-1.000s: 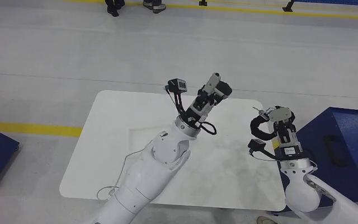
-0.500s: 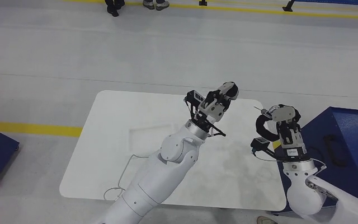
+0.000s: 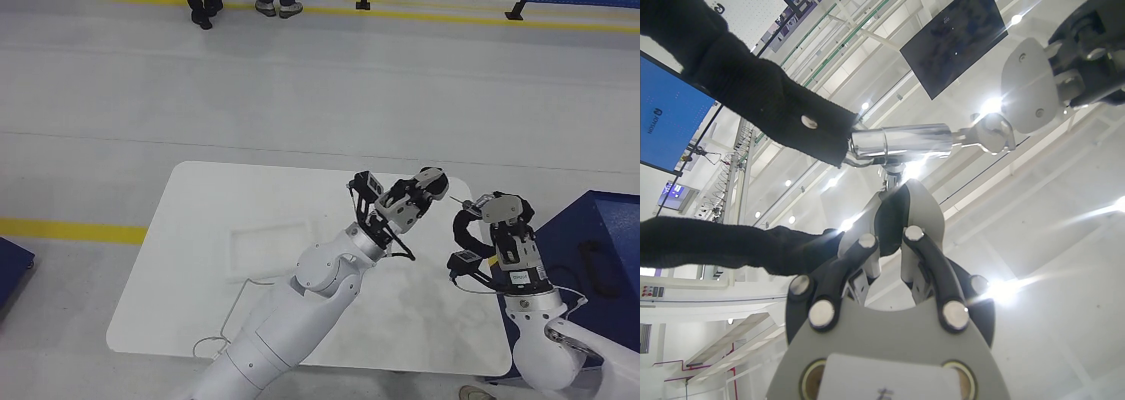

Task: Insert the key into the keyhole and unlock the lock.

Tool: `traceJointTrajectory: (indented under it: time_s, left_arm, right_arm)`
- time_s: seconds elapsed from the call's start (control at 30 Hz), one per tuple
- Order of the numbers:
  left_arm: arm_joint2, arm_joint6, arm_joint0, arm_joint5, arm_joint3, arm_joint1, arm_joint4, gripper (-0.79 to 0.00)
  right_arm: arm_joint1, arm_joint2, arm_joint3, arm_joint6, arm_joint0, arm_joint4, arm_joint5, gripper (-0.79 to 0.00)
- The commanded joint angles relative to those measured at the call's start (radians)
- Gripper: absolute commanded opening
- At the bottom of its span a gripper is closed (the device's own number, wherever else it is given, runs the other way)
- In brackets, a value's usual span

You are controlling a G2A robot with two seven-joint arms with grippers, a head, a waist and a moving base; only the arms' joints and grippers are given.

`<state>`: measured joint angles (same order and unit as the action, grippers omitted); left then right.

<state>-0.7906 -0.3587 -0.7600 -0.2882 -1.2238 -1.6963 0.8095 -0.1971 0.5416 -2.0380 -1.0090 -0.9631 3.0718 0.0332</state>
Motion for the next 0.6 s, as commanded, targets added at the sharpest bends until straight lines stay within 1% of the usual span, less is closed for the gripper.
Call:
traceJointTrajectory:
  time_s: [0.0,0.1,0.33,0.57]
  left_arm:
    - [0.0,-0.016,-0.005,0.015,-0.004,-0.001,-0.009,-0.785]
    - [0.006,-0.022,-0.011,0.04,0.0,-0.003,-0.04,-0.785]
    - [0.01,-0.017,-0.011,0.095,0.017,-0.012,-0.067,-0.785]
    - [0.005,-0.012,-0.011,0.118,0.027,-0.022,-0.08,-0.785]
  right_arm:
    - [0.0,-0.032,0.001,-0.008,0.031,0.0,0.025,-0.785]
    - [-0.001,-0.089,0.0,-0.005,0.08,0.0,0.047,-0.785]
    - [-0.013,-0.224,0.012,-0.026,0.206,0.0,0.05,-0.785]
    - [-0.034,-0.368,0.038,-0.064,0.336,0.0,0.048,-0.785]
